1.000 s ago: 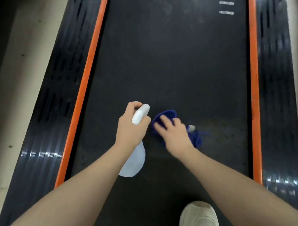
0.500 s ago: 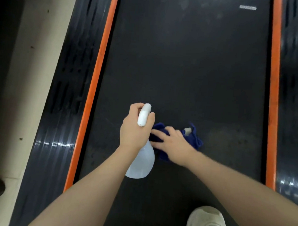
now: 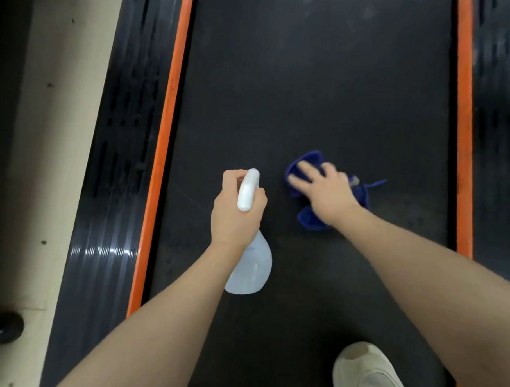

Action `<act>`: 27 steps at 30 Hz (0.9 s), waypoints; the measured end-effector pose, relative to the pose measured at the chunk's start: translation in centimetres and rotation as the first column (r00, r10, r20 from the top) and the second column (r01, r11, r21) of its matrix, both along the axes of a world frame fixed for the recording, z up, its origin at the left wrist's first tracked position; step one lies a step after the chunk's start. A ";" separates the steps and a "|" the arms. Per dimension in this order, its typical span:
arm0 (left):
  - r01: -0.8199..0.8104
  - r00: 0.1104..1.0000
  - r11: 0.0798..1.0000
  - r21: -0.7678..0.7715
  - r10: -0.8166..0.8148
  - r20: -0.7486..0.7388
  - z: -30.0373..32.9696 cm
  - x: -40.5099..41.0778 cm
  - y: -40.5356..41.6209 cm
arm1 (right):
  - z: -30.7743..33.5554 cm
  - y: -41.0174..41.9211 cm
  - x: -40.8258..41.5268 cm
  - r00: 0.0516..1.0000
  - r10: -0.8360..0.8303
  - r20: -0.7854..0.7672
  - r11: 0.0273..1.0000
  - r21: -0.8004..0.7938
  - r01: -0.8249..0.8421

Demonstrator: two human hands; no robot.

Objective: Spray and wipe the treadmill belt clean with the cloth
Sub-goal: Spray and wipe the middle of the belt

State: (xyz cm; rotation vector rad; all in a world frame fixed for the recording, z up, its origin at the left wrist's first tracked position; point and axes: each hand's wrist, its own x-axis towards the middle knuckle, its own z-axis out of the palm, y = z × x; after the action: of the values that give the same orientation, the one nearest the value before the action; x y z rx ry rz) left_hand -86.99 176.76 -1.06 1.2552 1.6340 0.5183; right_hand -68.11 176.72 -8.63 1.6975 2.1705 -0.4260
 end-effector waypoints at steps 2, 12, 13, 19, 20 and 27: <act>0.017 1.000 1.000 0.011 -0.017 0.004 -0.1 -0.1 -0.1 | -0.2 1.4 0.9 0.970 -0.240 0.037 0.971 0.003 0.240; 0.067 0.997 0.993 0.095 -0.071 0.039 -1.3 -0.1 -1.4 | -3.7 -5.3 0.5 0.981 0.097 -0.167 0.925 0.379 -0.027; 0.058 0.997 0.994 0.094 -0.062 0.039 -1.5 -0.1 -1.4 | -3.7 -3.5 1.0 0.979 -0.085 -0.186 0.892 0.425 0.158; 0.182 0.983 0.981 0.066 -0.183 0.013 -1.3 1.3 -1.4 | -4.6 -10.4 -1.8 0.957 -0.083 -0.277 0.897 0.397 0.193; 0.214 0.977 0.975 0.063 -0.215 0.006 -1.2 1.5 -1.5 | -4.5 -11.8 -1.5 0.963 -0.024 -0.269 0.933 0.341 0.118; 0.163 0.987 0.982 0.098 -0.164 -0.001 -1.3 0.9 -1.8 | -3.0 -5.3 3.0 0.915 -0.354 -0.191 0.849 0.345 0.400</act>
State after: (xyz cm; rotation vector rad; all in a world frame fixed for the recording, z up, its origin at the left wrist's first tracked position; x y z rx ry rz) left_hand -86.09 174.97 -2.34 1.4446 1.4990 0.5054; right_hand -65.14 171.42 -11.65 2.3914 2.0939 -0.2166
